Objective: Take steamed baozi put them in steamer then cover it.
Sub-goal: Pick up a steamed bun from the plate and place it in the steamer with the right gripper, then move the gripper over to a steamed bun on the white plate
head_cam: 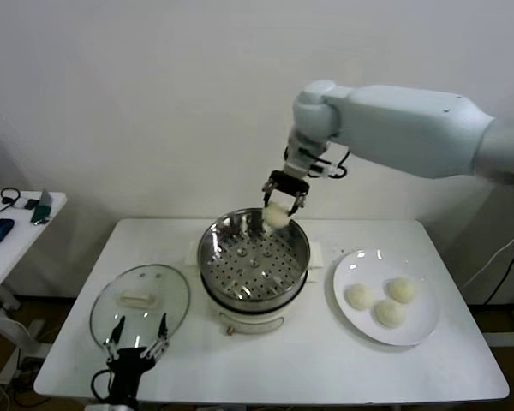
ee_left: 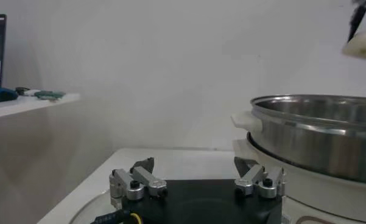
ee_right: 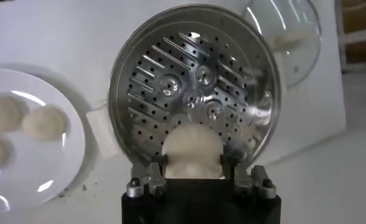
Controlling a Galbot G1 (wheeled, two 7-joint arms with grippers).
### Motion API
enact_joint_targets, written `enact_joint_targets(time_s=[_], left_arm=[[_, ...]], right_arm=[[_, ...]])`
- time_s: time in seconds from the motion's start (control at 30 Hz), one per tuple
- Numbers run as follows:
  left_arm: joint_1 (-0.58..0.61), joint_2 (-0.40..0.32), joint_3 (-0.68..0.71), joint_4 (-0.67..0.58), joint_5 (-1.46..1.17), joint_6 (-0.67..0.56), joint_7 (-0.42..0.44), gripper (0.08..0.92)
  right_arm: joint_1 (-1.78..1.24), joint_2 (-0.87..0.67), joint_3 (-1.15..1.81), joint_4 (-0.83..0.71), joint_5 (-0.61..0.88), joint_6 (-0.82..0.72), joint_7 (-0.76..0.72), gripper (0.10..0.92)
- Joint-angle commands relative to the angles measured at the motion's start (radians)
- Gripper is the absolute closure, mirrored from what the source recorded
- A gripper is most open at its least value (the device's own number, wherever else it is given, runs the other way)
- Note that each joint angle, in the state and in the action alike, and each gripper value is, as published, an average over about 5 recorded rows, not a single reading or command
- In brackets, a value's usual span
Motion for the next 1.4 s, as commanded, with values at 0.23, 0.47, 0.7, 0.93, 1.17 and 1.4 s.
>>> enact_joint_targets(time_s=[0.23, 0.47, 0.7, 0.93, 1.17, 1.4], left_arm=[[-0.005, 0.008, 0.0, 0.032, -0.001, -0.022, -0.008, 0.177], [-0.012, 0.007, 0.0, 0.04, -0.001, -0.023, -0.009, 0.177], [-0.013, 0.004, 0.002, 0.039, -0.001, -0.025, -0.01, 0.177], [0.0, 0.003, 0.006, 0.027, 0.003, -0.022, -0.015, 0.177], [0.004, -0.003, 0.021, 0.017, 0.025, -0.019, -0.016, 0.177], [-0.002, -0.008, 0.027, 0.02, 0.027, -0.018, -0.02, 0.177]], right_arm=[[-0.272, 0.203, 0.066, -0.387, -0.198, 0.157, 0.079, 0.414], [-0.313, 0.249, 0.09, -0.482, -0.228, 0.191, 0.073, 0.414], [-0.322, 0.271, 0.11, -0.531, -0.214, 0.229, 0.068, 0.393], [-0.169, 0.182, 0.072, -0.372, -0.02, 0.242, 0.02, 0.234], [0.178, -0.05, -0.22, -0.023, 0.533, -0.006, -0.026, 0.203], [0.38, -0.348, -0.495, 0.21, 0.668, -0.406, -0.013, 0.203]])
